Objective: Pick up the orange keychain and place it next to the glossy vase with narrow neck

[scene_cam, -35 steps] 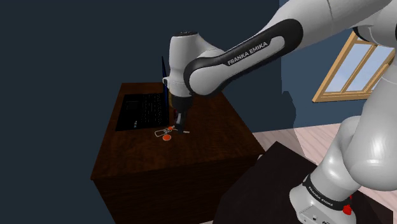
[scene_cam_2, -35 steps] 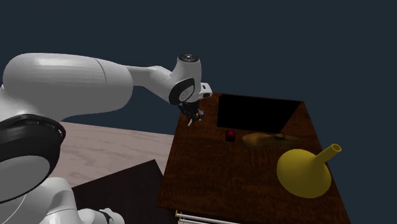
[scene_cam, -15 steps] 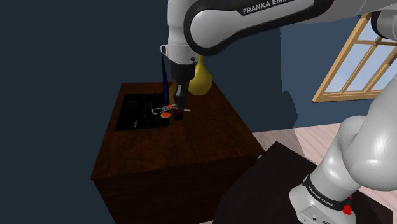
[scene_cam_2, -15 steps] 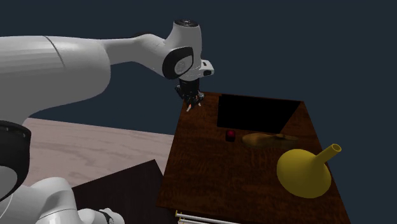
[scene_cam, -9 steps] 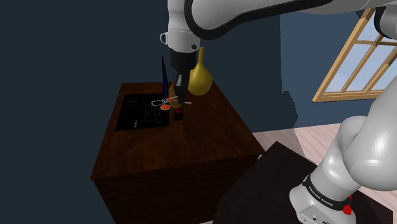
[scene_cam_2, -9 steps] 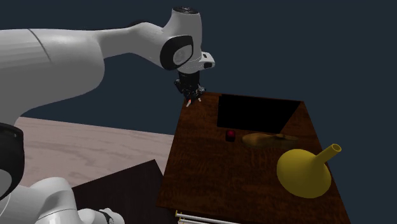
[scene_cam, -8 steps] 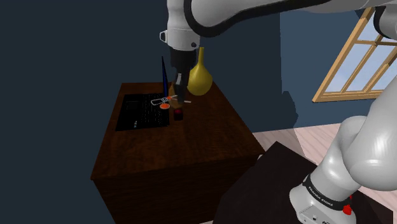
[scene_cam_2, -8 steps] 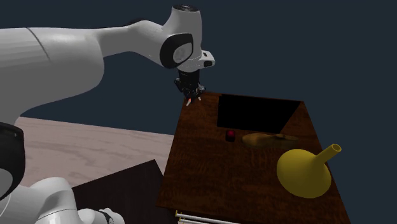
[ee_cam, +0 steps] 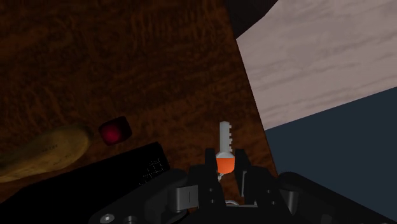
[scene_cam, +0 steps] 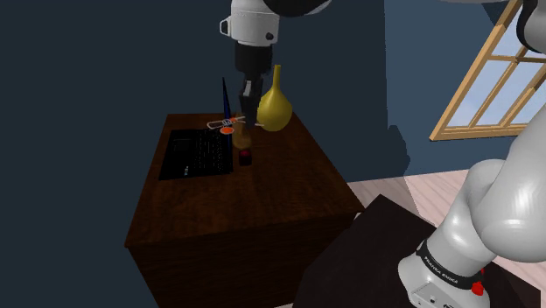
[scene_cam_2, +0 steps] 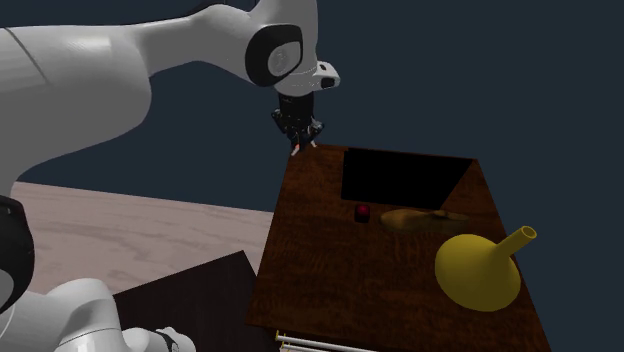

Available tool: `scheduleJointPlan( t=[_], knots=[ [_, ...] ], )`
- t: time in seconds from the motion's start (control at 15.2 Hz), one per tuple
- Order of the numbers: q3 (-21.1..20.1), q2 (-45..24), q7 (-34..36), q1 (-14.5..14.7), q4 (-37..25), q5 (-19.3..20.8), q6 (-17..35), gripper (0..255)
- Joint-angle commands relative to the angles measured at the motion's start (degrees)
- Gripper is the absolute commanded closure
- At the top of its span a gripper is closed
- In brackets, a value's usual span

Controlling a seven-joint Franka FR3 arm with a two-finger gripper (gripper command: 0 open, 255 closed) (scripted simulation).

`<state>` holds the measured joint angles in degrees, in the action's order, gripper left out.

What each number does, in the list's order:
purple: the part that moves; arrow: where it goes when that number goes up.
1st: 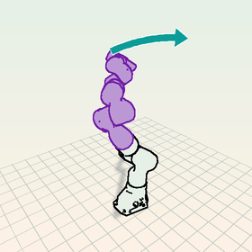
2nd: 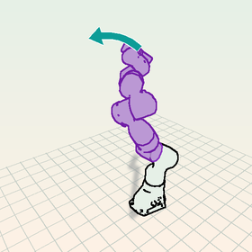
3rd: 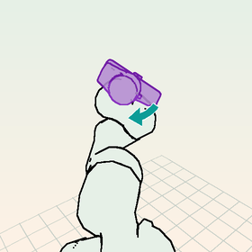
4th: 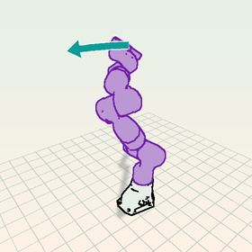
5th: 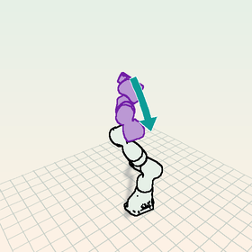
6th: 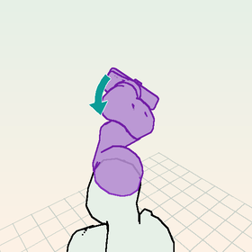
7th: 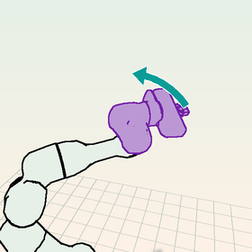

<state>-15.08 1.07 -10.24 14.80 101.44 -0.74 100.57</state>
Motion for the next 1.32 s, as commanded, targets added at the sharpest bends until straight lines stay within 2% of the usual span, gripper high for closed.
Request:
scheduleJointPlan(
  t=[0.0, 0.92, 0.99, 1.25],
  knots=[
    [-0.07, -0.27, 0.17, 0.06, -1.94, 0.08, -1.70, 255],
    [-0.27, -2.60, 0.68, 0.27, -15.61, 0.70, -13.12, 255],
    [-0.28, -2.72, 0.71, 0.29, -16.09, 0.73, -13.48, 255],
    [2.61, 0.39, -5.09, -2.65, -12.41, -0.04, -12.88, 255]
  ],
)
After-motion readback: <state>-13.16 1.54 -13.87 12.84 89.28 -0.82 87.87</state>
